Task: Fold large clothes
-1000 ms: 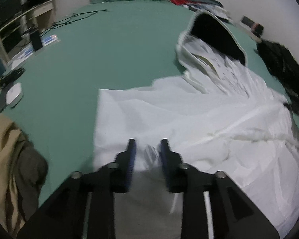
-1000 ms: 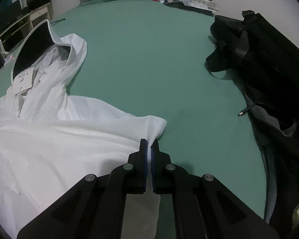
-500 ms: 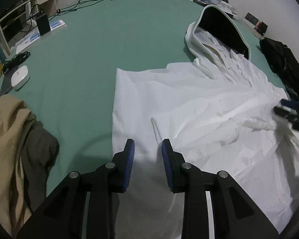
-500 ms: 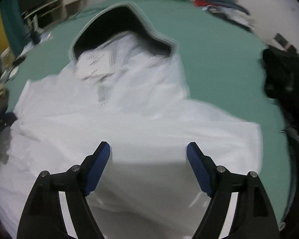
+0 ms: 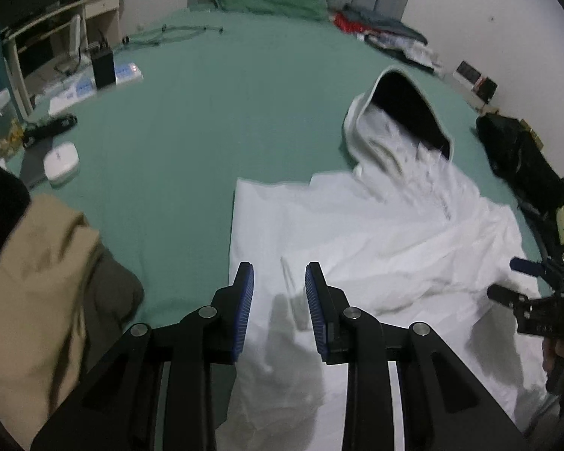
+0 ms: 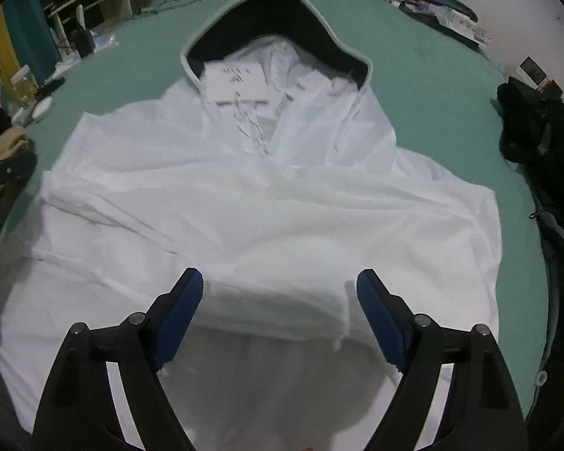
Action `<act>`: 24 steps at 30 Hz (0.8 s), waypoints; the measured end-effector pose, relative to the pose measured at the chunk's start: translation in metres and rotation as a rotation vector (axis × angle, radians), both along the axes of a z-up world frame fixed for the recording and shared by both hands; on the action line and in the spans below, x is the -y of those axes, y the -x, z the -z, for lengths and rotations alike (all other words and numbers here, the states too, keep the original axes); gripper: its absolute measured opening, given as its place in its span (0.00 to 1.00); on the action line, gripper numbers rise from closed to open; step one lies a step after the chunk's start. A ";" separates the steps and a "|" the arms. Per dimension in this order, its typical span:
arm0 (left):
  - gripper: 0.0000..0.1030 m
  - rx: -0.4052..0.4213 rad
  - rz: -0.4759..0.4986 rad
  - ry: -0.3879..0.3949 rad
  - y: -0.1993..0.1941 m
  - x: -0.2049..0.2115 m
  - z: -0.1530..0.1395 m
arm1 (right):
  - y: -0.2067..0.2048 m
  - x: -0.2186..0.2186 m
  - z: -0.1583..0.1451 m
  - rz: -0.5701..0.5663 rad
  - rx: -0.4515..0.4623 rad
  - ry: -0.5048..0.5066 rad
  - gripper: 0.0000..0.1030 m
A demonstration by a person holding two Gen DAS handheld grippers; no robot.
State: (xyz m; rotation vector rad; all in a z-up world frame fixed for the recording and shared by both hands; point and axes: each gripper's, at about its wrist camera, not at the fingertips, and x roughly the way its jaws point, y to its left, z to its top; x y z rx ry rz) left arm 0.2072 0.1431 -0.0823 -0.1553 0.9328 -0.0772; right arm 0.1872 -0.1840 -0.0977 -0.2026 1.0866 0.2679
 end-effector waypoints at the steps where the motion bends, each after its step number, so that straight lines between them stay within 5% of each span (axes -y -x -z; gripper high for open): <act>1: 0.30 0.007 -0.002 -0.005 0.001 0.001 -0.003 | -0.002 -0.006 -0.005 -0.003 0.007 -0.003 0.81; 10: 0.38 0.026 -0.016 -0.026 -0.001 -0.004 -0.019 | -0.008 -0.029 -0.034 -0.047 0.059 0.024 0.81; 24: 0.38 -0.007 -0.124 -0.031 -0.034 -0.037 -0.009 | -0.092 -0.056 -0.025 -0.108 0.118 0.061 0.81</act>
